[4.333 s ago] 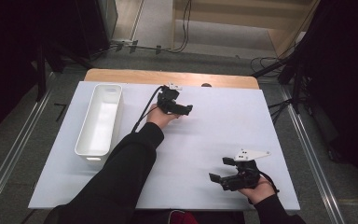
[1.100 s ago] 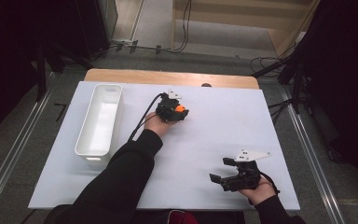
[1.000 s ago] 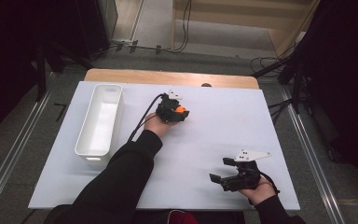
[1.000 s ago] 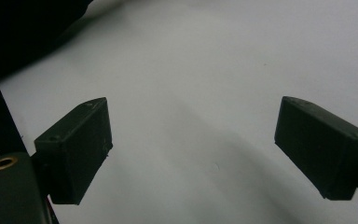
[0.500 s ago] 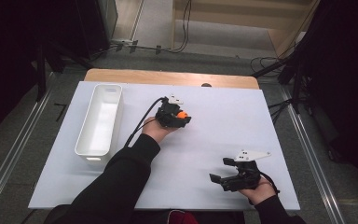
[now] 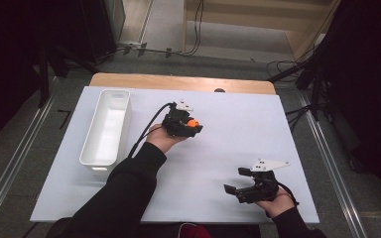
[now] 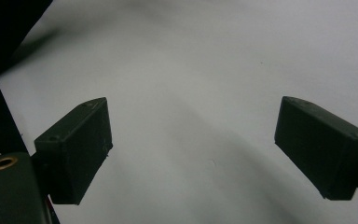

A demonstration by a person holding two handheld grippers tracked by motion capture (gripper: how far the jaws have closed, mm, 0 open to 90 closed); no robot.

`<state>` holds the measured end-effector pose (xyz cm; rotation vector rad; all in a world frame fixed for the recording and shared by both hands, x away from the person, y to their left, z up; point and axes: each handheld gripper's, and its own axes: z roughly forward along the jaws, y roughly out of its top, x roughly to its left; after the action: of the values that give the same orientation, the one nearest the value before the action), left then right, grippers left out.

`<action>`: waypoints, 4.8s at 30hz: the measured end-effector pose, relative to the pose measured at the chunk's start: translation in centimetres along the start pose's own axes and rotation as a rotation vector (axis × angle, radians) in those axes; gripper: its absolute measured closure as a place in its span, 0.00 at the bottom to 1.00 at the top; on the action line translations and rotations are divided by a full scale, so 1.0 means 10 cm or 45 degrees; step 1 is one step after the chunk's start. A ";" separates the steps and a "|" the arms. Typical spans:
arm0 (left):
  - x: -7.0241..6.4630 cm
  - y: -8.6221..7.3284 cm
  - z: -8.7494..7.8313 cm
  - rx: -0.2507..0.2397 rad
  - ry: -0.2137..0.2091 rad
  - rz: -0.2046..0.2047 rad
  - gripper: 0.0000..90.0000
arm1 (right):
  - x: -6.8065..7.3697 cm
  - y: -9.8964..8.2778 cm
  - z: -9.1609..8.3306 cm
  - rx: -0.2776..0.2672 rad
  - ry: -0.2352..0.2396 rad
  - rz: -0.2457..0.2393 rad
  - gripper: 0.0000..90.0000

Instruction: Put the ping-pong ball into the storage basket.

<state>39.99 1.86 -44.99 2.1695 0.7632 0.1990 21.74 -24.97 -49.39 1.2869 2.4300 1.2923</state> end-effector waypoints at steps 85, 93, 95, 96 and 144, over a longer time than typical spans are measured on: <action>0.28 0.19 -0.90 0.082 0.012 -0.075 0.56 | 0.02 0.00 -0.01 0.009 -0.003 -0.001 0.11; 0.33 0.18 -0.92 0.098 0.047 -0.070 0.56 | 0.02 0.00 -0.01 0.011 -0.003 -0.007 0.11; 0.33 0.17 -0.92 0.099 0.048 -0.074 0.56 | 0.02 0.00 -0.01 0.016 -0.003 -0.007 0.11; 0.35 0.16 -0.92 0.102 0.052 -0.078 0.56 | 0.02 0.00 -0.01 0.012 -0.002 -0.010 0.11; 0.74 0.03 -1.17 0.088 0.173 -0.172 0.56 | 0.03 0.00 -0.01 0.012 -0.010 -0.025 0.11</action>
<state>41.65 13.59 -37.85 2.1759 1.0033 0.2554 21.54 -24.81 -49.29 1.2642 2.4400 1.2706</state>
